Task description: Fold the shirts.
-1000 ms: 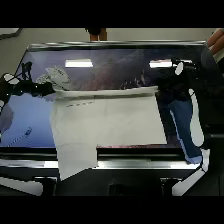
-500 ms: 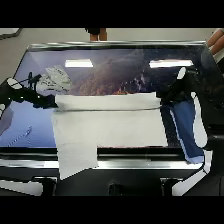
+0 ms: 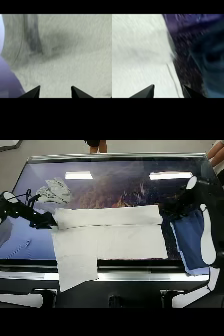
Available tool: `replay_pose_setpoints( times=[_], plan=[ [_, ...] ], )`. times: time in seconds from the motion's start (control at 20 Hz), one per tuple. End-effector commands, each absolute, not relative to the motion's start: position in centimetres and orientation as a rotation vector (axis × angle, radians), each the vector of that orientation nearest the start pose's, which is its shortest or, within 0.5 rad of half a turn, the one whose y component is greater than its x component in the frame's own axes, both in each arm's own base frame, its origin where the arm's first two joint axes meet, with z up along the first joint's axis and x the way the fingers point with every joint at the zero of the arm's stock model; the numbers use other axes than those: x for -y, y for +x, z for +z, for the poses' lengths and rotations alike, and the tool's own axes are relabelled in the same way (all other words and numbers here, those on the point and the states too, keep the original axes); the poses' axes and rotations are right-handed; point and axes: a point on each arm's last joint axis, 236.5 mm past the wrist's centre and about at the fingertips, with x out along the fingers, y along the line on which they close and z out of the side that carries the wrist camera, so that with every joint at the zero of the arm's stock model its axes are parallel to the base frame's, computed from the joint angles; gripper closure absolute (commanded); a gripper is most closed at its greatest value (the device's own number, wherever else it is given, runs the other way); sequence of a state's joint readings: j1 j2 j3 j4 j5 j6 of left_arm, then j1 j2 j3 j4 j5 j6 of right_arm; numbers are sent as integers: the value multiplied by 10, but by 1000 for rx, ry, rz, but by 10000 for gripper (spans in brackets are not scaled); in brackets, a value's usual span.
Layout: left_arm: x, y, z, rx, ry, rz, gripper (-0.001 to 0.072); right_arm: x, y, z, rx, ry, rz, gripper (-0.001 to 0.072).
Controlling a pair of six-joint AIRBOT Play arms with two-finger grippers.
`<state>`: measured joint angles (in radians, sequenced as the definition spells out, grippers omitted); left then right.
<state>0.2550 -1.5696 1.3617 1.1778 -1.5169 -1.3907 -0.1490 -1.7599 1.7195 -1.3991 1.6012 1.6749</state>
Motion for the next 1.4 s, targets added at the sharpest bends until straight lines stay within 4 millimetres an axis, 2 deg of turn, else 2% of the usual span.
replay_pose_setpoints(
  times=[0.0, 0.1, 0.2, 0.3, 0.45, 0.65, 0.7, 0.85, 0.9, 1.1, 1.2, 1.35],
  plan=[
    [2, 302, -32, -1687, -481, -202, 240, 28, 368, -4, -1748, 391, -40, 230],
    [19, 241, -61, -1760, -497, -221, 240, 17, 350, -20, -1715, 407, -40, 230],
    [29, 200, -79, -1791, -518, -218, 240, 4, 329, -36, -1704, 440, -15, 230],
    [33, 180, -80, -1787, -510, -237, 241, 2, 308, -44, -1733, 404, 14, 230],
    [40, 162, -84, -1813, -530, -242, 242, 7, 296, -47, -1733, 377, -4, 230],
    [52, 147, -94, -1849, -581, -248, 256, 8, 291, -51, -1737, 370, -11, 229],
    [53, 144, -97, -1852, -588, -236, 258, 13, 289, -52, -1744, 352, -27, 208],
    [54, 151, -104, -1815, -603, -212, 408, 19, 286, -53, -1754, 335, -52, 196],
    [55, 157, -105, -1790, -616, -206, 413, 19, 285, -53, -1759, 336, -52, 190],
    [60, 166, -103, -1750, -639, -221, 671, 15, 258, -72, -1838, 341, -56, 132],
    [59, 166, -103, -1750, -633, -230, 671, 12, 245, -81, -1874, 349, -56, 133],
    [59, 166, -103, -1750, -631, -233, 671, 11, 239, -93, -1876, 354, -63, 134]
  ],
)
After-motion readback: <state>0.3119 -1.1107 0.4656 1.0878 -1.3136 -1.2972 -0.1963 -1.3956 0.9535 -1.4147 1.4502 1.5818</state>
